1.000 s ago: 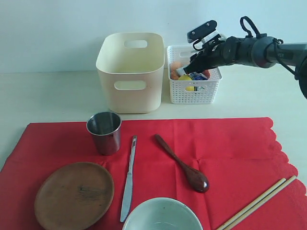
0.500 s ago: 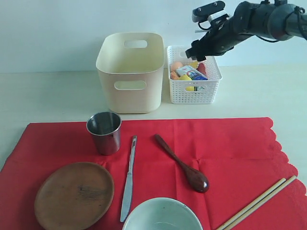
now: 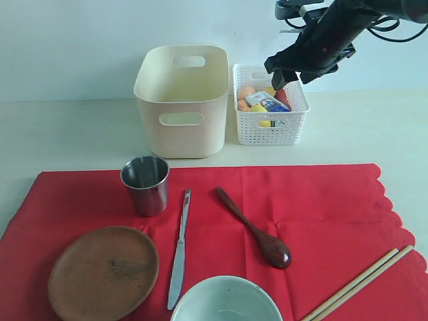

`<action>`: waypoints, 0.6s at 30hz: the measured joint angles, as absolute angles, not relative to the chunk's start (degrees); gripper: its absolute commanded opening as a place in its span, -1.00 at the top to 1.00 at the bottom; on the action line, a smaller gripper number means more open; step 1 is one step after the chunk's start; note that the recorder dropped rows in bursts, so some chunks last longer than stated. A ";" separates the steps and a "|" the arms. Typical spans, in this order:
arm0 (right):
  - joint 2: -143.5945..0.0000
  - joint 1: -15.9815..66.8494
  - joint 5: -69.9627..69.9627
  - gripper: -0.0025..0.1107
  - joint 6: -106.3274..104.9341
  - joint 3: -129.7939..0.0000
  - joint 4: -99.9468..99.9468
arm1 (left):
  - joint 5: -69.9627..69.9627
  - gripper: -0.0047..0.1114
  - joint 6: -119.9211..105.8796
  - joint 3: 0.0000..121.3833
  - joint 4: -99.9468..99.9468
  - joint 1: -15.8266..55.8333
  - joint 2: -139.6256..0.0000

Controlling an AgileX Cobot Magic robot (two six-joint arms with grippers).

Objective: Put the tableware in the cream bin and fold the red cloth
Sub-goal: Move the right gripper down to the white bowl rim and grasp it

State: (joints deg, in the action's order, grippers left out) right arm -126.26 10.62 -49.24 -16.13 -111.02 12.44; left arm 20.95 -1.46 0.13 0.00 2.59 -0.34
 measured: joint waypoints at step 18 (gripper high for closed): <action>-105.12 10.62 -43.27 -0.12 -22.57 -80.47 15.10 | 20.95 0.92 -1.46 0.13 0.00 2.59 -0.34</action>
State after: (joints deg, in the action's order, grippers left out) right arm -105.12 10.62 -43.27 -22.57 -80.47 15.10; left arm 20.95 -1.46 0.13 0.00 2.59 -0.34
